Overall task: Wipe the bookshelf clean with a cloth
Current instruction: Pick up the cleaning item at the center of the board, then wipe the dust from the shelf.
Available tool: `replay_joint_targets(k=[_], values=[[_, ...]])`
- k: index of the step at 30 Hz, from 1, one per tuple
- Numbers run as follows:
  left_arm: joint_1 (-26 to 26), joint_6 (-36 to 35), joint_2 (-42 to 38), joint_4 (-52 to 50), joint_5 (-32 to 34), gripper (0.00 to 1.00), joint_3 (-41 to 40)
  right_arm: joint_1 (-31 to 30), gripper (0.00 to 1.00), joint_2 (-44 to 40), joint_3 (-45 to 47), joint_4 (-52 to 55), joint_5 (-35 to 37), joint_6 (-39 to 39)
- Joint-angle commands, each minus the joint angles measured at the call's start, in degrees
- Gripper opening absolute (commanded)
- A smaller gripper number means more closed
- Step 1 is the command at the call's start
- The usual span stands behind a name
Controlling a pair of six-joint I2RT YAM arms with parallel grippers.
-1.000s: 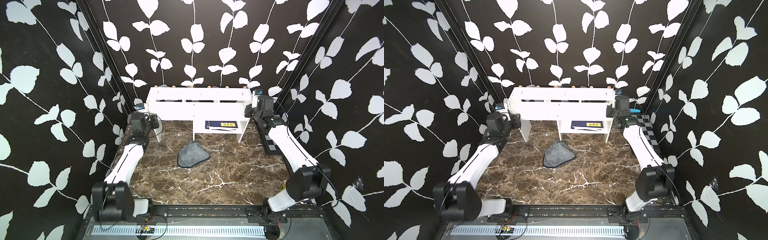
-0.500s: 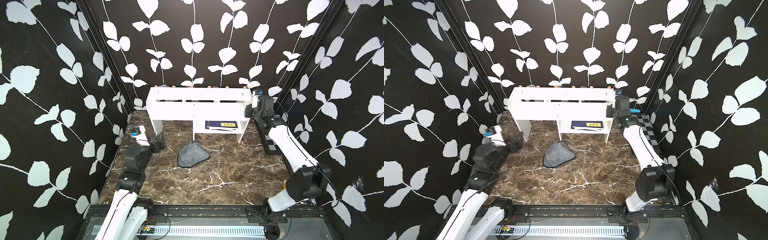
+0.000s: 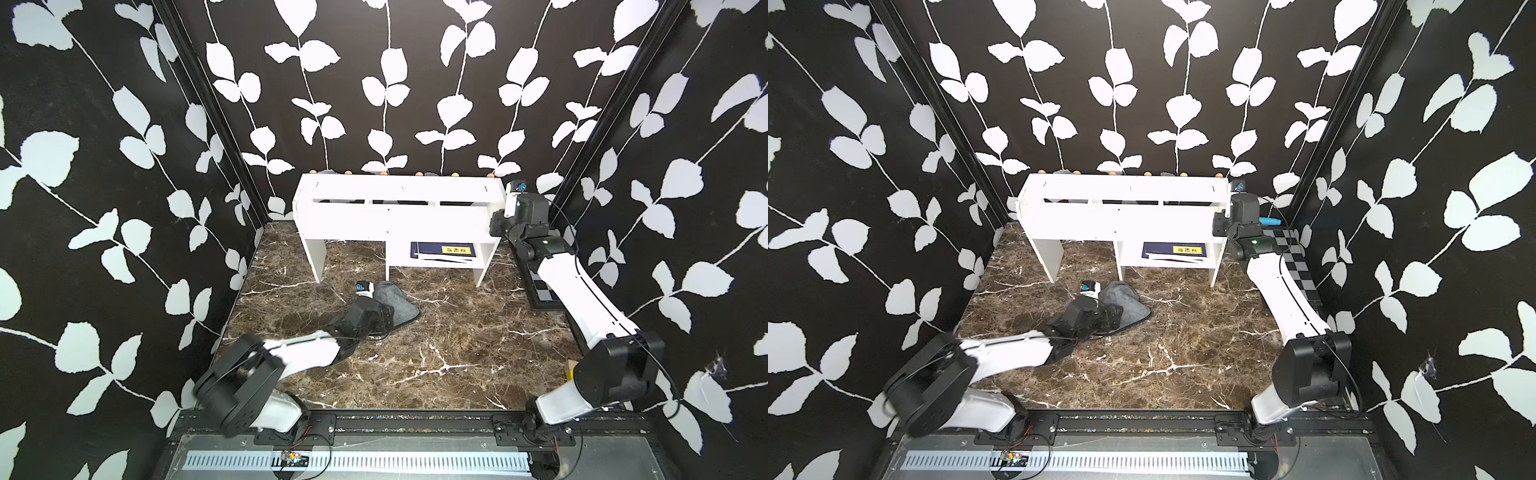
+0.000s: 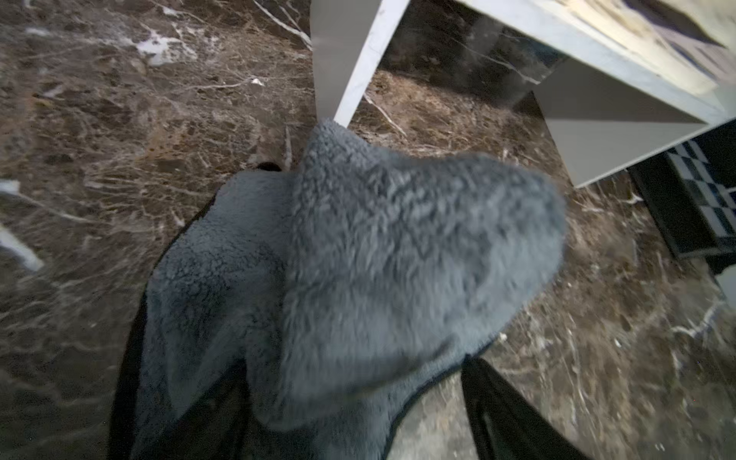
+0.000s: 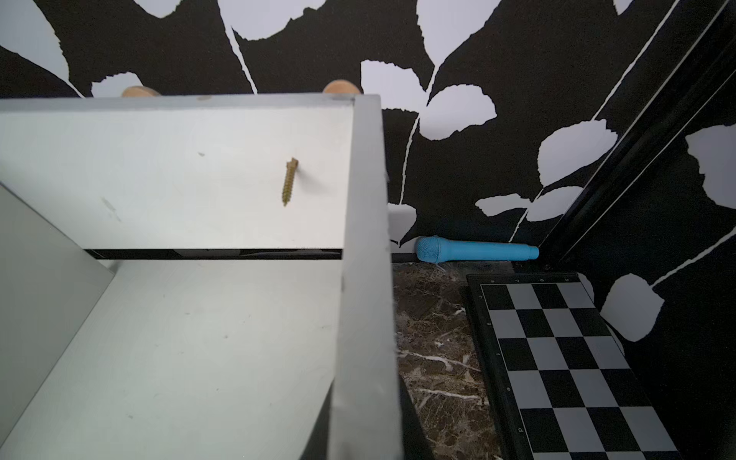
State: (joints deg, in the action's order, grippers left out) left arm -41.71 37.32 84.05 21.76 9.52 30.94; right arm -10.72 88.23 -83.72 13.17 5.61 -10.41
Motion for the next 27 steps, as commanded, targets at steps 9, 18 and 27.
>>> replay_joint_targets(k=[9,18,27], values=[[-0.1,3.3,1.5,12.0,9.4,0.00,-1.2,1.8,0.00,-2.1,2.0,3.5,-2.7,-9.5],[10.3,1.2,-2.2,6.8,11.3,0.00,5.6,2.0,0.00,-2.7,2.9,3.3,-3.7,-9.9],[12.4,6.1,10.6,23.3,8.0,0.00,13.0,2.0,0.00,-1.6,2.7,3.3,-5.4,-10.0]])
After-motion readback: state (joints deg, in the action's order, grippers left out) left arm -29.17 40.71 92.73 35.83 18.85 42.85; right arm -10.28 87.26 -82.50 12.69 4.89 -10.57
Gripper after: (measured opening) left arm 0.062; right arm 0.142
